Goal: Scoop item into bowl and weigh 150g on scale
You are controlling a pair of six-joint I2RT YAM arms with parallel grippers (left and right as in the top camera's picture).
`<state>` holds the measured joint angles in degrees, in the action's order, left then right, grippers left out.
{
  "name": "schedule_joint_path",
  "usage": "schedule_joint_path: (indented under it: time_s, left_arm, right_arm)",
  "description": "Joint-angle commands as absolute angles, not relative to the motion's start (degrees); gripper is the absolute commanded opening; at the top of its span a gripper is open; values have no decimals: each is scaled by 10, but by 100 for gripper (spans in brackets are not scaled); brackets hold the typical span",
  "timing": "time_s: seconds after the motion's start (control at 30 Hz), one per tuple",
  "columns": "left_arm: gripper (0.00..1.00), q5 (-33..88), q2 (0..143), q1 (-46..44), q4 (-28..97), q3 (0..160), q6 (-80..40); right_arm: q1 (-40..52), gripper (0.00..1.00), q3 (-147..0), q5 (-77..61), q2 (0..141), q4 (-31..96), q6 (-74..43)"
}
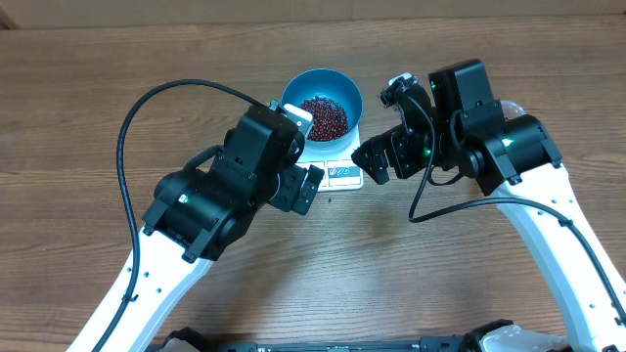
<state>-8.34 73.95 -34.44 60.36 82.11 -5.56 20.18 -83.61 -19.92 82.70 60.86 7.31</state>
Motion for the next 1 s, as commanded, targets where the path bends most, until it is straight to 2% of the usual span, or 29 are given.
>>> schedule_joint_path:
  time_s: [0.0, 0.27, 0.57, 0.83, 0.97]
  left_arm:
    - [100, -79, 742, -340, 602, 823, -47]
    - [100, -79, 742, -340, 602, 823, -47]
    - [100, -79, 742, -340, 602, 823, -47]
    - [100, -79, 742, -340, 602, 823, -47]
    - [100, -79, 742, -340, 602, 823, -47]
  right_arm:
    - [202, 100, -846, -196, 831, 605, 76]
    - [202, 100, -839, -165, 822, 632, 76]
    - [202, 100, -764, -100, 709, 527, 76]
    - [180, 100, -609, -66, 554, 409, 76]
    - [138, 100, -475, -90, 413, 306, 76]
